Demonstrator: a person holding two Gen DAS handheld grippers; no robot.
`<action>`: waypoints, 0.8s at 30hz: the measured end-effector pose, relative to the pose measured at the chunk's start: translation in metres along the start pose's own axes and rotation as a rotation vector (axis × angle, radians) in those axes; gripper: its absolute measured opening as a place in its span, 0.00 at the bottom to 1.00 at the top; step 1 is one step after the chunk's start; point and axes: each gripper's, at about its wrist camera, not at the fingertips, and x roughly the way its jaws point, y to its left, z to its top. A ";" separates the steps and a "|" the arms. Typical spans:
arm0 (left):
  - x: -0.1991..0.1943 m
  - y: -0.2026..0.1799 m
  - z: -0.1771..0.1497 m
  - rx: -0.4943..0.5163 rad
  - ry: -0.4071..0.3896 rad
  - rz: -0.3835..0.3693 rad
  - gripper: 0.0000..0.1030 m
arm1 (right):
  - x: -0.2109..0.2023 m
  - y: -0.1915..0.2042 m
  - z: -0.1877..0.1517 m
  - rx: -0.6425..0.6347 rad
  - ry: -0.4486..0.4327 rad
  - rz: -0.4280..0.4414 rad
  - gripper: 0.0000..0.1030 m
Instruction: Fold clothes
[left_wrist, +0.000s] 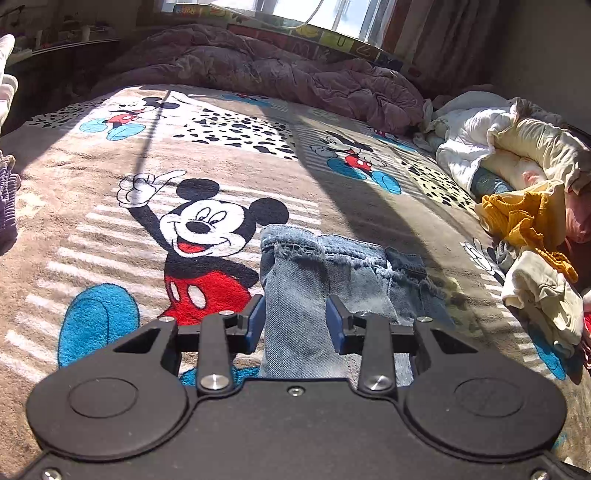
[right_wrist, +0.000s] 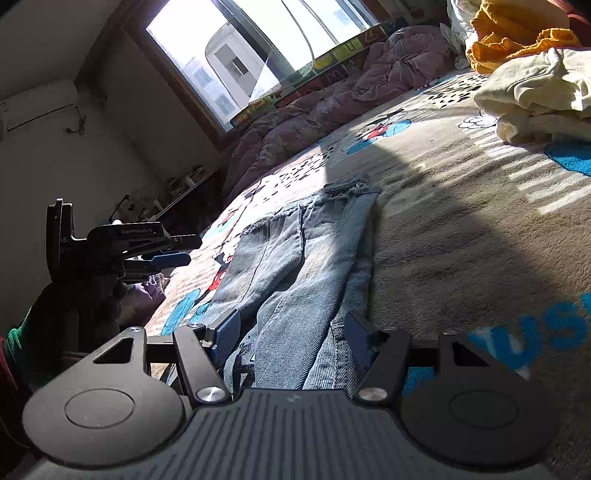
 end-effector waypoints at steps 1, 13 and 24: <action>0.010 0.001 0.003 0.002 0.010 0.004 0.32 | 0.002 -0.002 0.000 0.006 0.006 -0.003 0.62; 0.070 -0.003 0.021 0.032 0.074 0.054 0.04 | 0.015 -0.014 -0.005 0.049 0.050 -0.019 0.69; 0.016 0.007 0.032 0.005 -0.052 0.049 0.00 | 0.017 -0.017 -0.005 0.055 0.054 -0.026 0.68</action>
